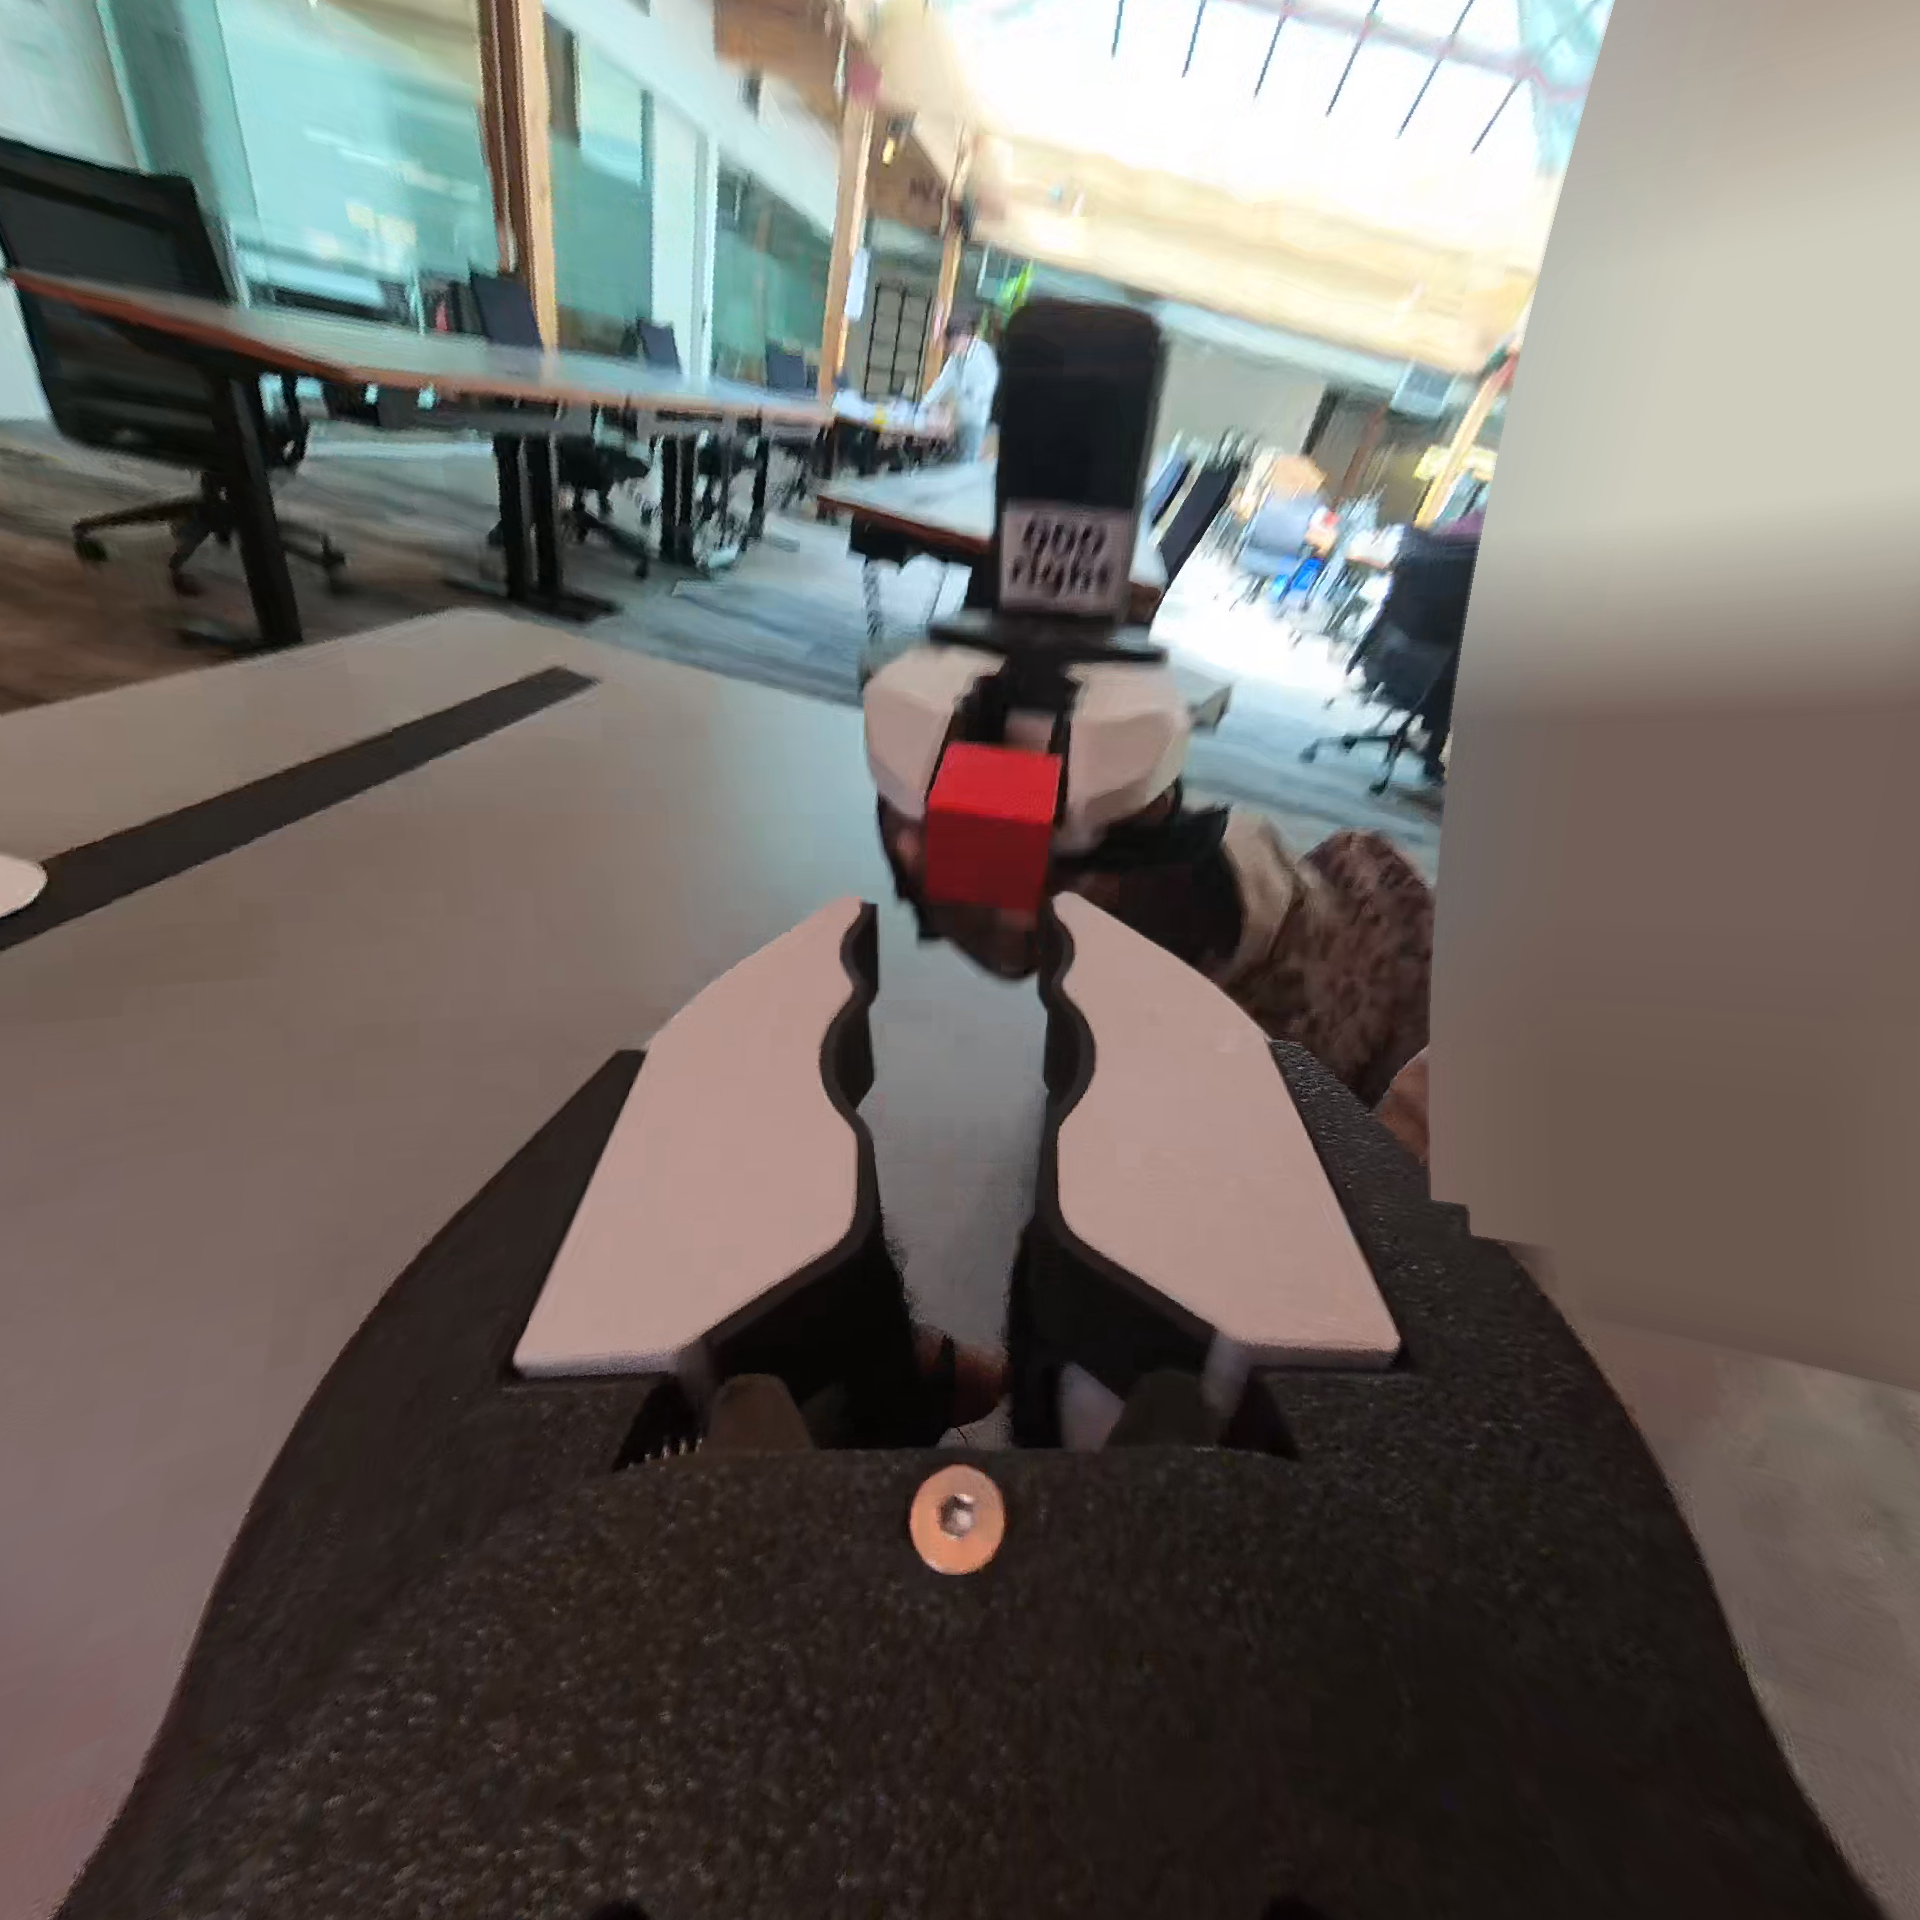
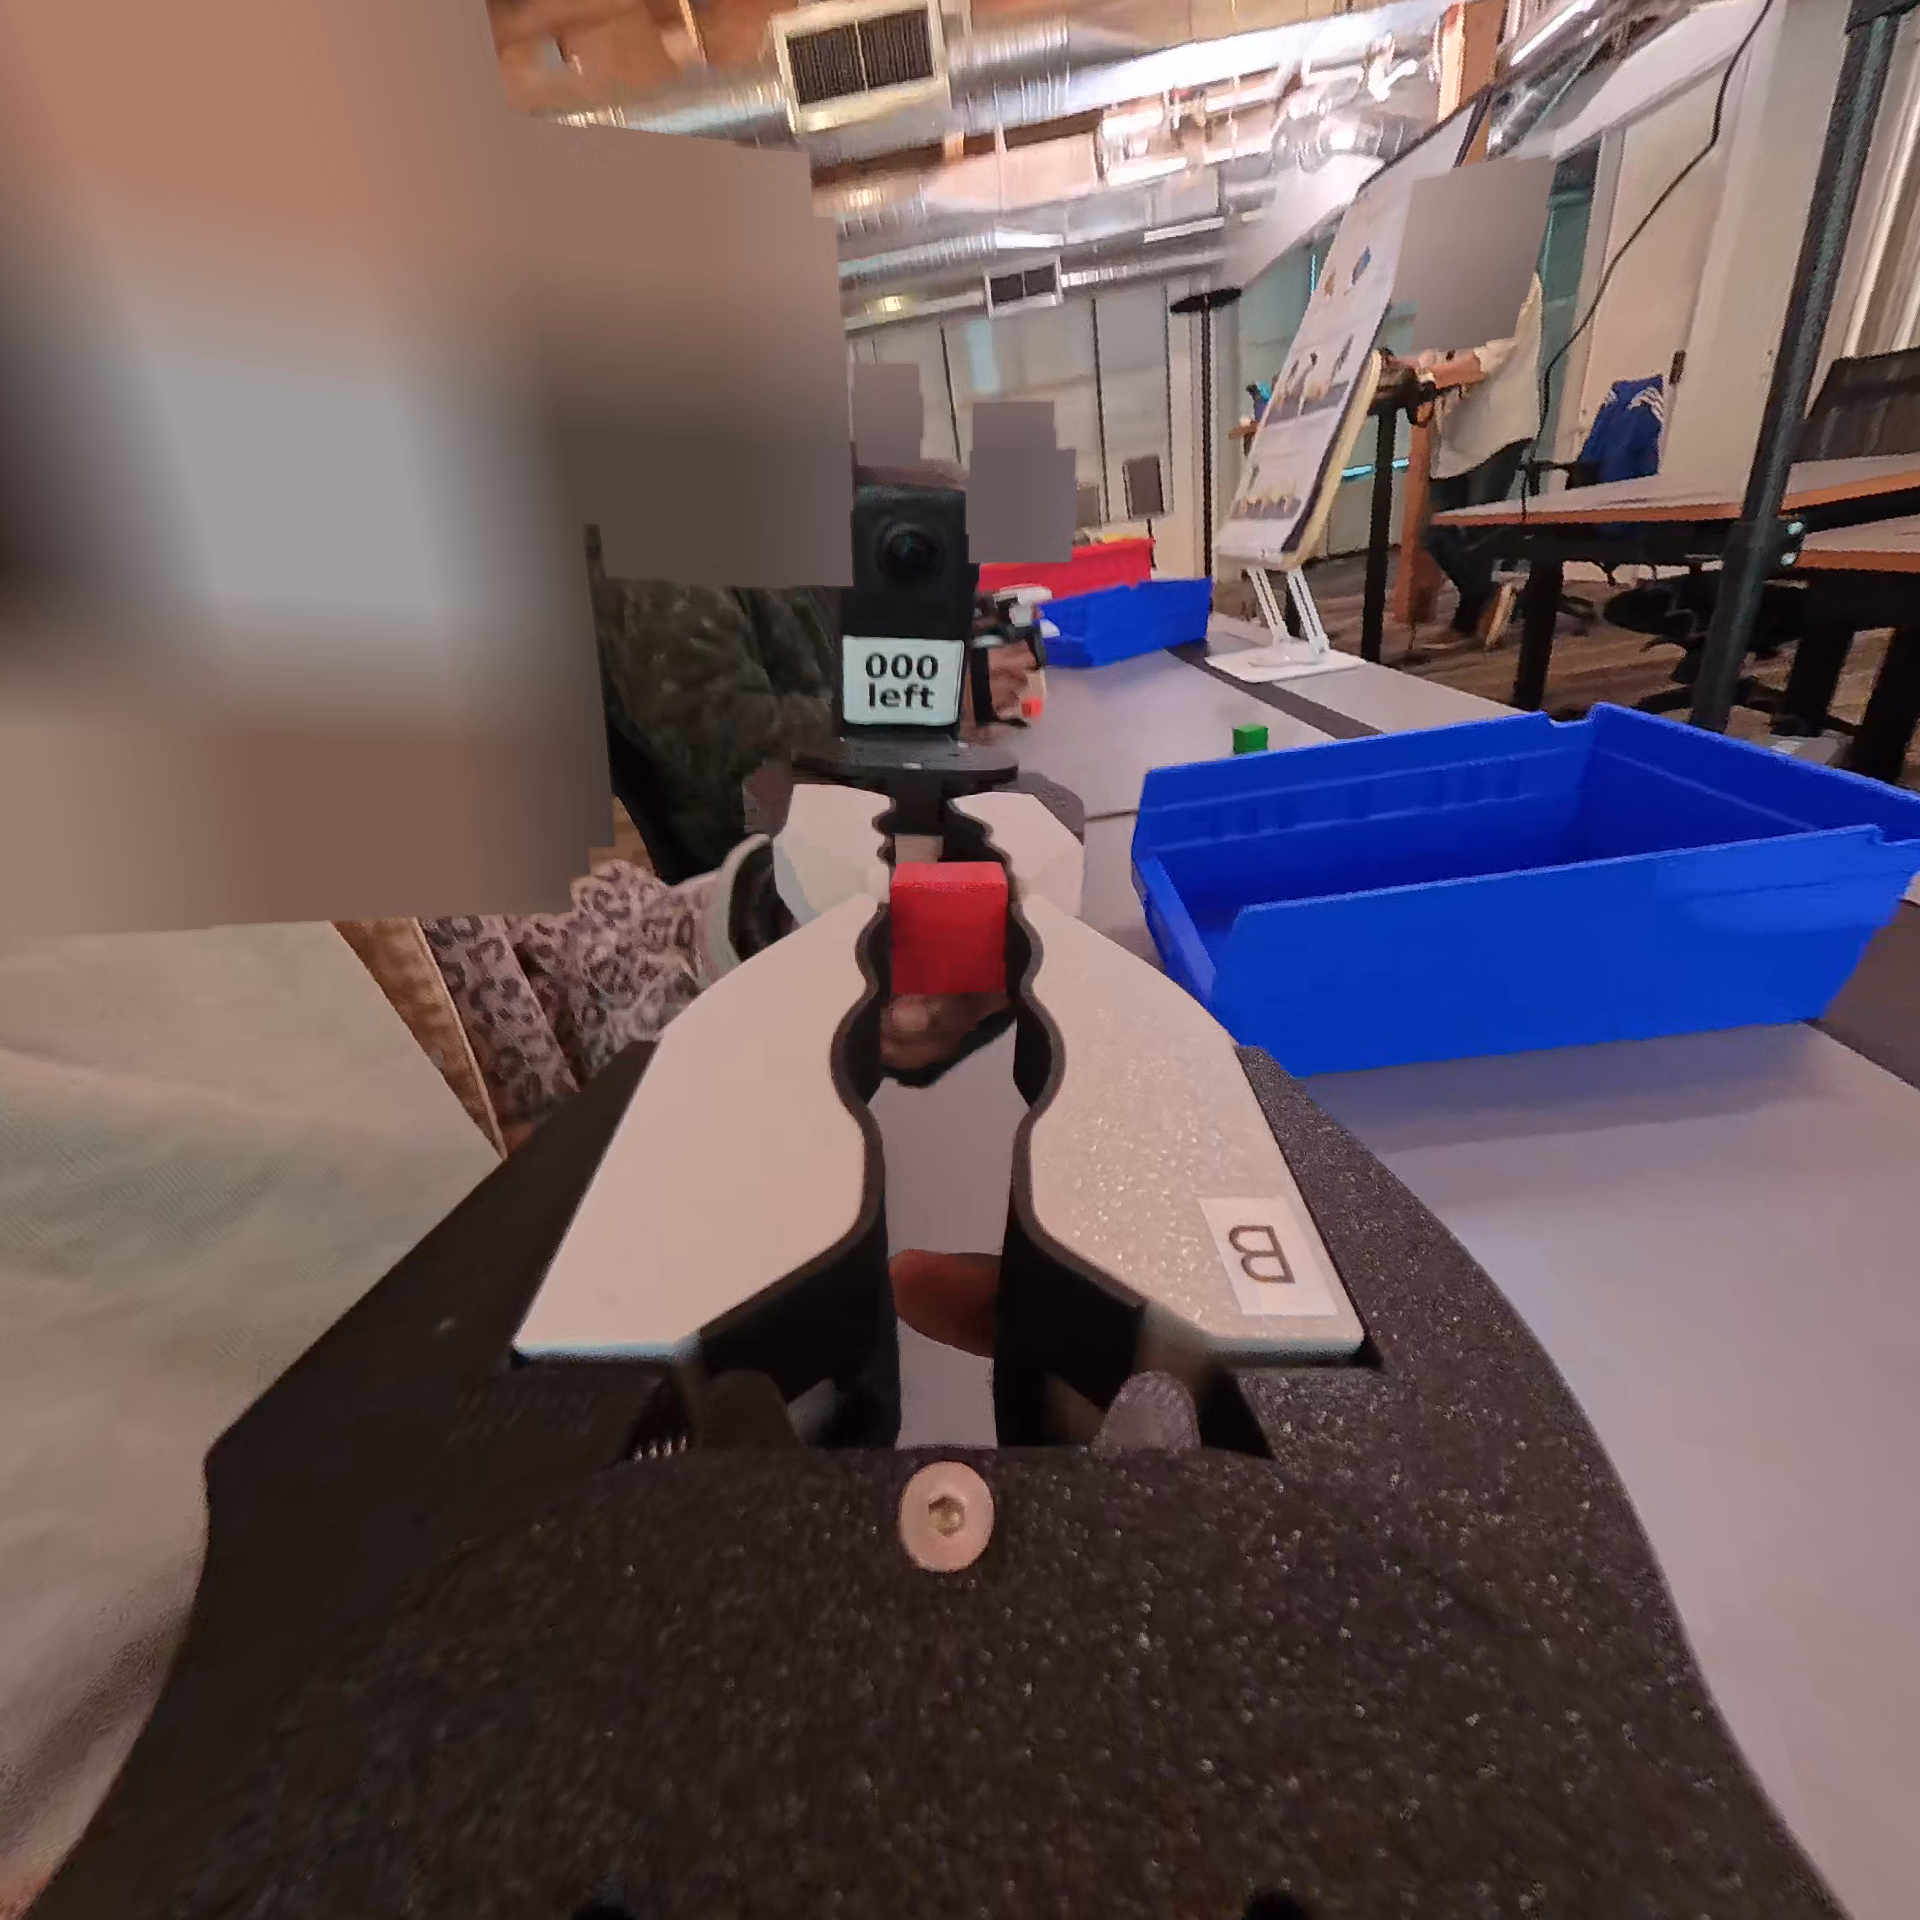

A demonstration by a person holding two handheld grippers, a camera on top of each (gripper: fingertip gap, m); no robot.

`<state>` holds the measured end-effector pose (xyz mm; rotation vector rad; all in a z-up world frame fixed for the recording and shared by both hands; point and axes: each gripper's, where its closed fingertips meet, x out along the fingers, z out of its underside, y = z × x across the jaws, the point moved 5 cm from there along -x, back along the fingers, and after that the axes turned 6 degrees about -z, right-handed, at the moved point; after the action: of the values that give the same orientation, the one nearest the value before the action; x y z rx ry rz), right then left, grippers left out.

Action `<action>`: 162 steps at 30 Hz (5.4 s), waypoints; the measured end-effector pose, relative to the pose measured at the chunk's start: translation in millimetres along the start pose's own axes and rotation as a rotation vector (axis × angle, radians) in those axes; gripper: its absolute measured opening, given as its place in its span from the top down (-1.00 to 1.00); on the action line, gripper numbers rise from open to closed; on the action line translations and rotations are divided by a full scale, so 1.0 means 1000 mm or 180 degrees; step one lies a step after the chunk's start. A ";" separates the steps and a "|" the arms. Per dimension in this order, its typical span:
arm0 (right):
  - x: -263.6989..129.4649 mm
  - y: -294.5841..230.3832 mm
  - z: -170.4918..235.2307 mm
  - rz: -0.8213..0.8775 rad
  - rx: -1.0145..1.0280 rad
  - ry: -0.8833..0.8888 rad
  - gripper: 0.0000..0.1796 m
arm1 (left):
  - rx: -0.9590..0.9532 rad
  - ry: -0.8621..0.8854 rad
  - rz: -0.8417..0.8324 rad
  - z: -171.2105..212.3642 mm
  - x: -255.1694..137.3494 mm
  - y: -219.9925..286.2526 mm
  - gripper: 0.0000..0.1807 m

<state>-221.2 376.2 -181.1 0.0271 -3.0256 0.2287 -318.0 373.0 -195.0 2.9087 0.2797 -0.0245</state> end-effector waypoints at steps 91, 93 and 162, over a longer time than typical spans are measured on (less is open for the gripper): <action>-0.046 0.028 0.076 0.0960 -0.0048 -0.2561 0.61 | 0.0678 -0.1746 -0.1672 0.016 -0.082 -0.083 0.58; -0.051 0.022 0.073 0.0935 -0.0063 -0.2371 0.61 | 0.0553 -0.2001 -0.1992 0.003 -0.119 -0.111 0.51; -0.021 0.047 0.102 0.0659 0.0129 -0.4273 0.77 | 0.0535 -0.1537 -0.0729 0.107 0.002 -0.033 0.44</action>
<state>-212.8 407.4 -290.1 -0.2202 -4.3631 0.4149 -322.2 381.2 -307.0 2.8934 0.5389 -0.8065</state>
